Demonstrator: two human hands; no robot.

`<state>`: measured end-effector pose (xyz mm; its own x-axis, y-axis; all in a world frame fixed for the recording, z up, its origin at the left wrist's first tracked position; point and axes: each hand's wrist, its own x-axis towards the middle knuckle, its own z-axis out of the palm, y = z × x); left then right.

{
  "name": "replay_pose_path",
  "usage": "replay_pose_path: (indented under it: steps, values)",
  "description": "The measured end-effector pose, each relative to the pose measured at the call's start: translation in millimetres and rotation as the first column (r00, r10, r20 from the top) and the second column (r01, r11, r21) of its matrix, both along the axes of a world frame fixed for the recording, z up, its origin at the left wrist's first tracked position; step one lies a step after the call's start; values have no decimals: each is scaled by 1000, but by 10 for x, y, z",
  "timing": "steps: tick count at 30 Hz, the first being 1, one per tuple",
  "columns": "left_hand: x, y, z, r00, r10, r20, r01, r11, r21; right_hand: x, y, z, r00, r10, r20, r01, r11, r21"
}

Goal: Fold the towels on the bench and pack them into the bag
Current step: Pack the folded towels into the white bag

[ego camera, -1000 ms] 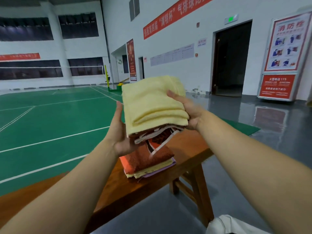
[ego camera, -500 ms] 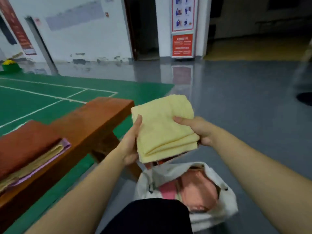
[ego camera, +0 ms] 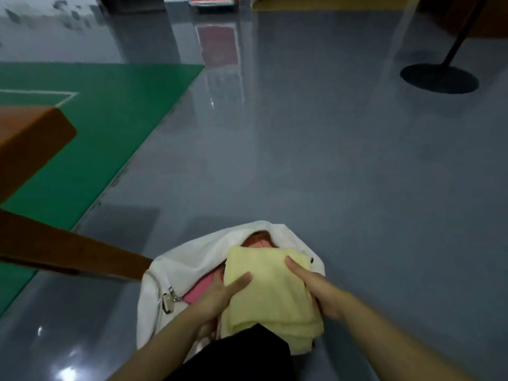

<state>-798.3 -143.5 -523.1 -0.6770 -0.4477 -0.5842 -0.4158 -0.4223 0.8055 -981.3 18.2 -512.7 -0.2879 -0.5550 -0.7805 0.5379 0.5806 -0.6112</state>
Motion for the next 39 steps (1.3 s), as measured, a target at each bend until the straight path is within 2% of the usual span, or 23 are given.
replay_pose_path:
  steps: [2, 5, 10, 13, 15, 19, 22, 24, 25, 28, 30, 32, 33, 34, 35, 36, 37, 39]
  values:
    - [6, -29, -129, 995, 100, -13, -100, 995, -29, -26, -165, -89, 994, 48, -99, -44, 998, 45]
    - [17, -80, -228, 984, 176, -40, -178, 982, -58, -68, -433, -89, 952, 211, -223, -184, 974, 134]
    - [-46, -149, -220, 973, 229, -27, -229, 949, -218, -289, -739, -38, 895, 375, -243, -352, 927, 133]
    - [-133, -202, -170, 953, 295, -65, -297, 877, -378, -379, -908, -124, 818, 326, -473, -286, 945, 157]
    - [-191, -241, -113, 941, 325, -93, -329, 823, -463, -349, -998, -121, 762, 238, -603, -235, 968, 85]
    - [-306, -336, -146, 924, 366, -109, -366, 765, -530, -249, -1144, -177, 783, 7, -622, -52, 997, -54]
    - [-395, -442, -286, 885, 461, -64, -434, 768, -471, -205, -1190, -196, 786, -55, -615, 26, 998, -55]
    - [-444, -538, -345, 855, 517, 33, -459, 785, -416, -219, -1143, -214, 788, 23, -615, -17, 1000, 15]
    - [-461, -572, -347, 851, 516, 93, -441, 801, -406, -232, -1086, -209, 774, 117, -622, -79, 993, 88]
    - [-490, -510, -267, 888, 375, 266, -233, 866, -443, -307, -866, -207, 658, 396, -641, -286, 918, 274]
    - [-445, -347, -162, 903, 269, 335, -81, 873, -481, -362, -730, -195, 548, 534, -644, -396, 844, 363]
    - [-293, -153, -73, 907, 194, 374, 66, 811, -581, -381, -623, -154, 430, 654, -623, -475, 750, 460]
    - [-202, -51, -29, 907, 126, 401, 181, 743, -644, -380, -583, -135, 378, 694, -613, -506, 709, 492]
    - [-118, 14, -15, 902, 35, 431, 314, 632, -708, -371, -547, -123, 328, 725, -606, -532, 672, 516]
    - [-70, 27, -7, 900, -57, 431, 403, 480, -779, -354, -515, -101, 287, 748, -599, -549, 641, 537]
    - [-71, -3, -9, 917, -117, 382, 399, 339, -852, -335, -486, -84, 255, 765, -591, -554, 617, 560]
    - [-116, -67, -9, 929, -163, 332, 365, 259, -894, -318, -468, -76, 227, 783, -579, -554, 593, 585]
    - [-286, -266, -44, 931, -195, 307, 345, 207, -915, -288, -443, -54, 190, 811, -553, -560, 552, 618]
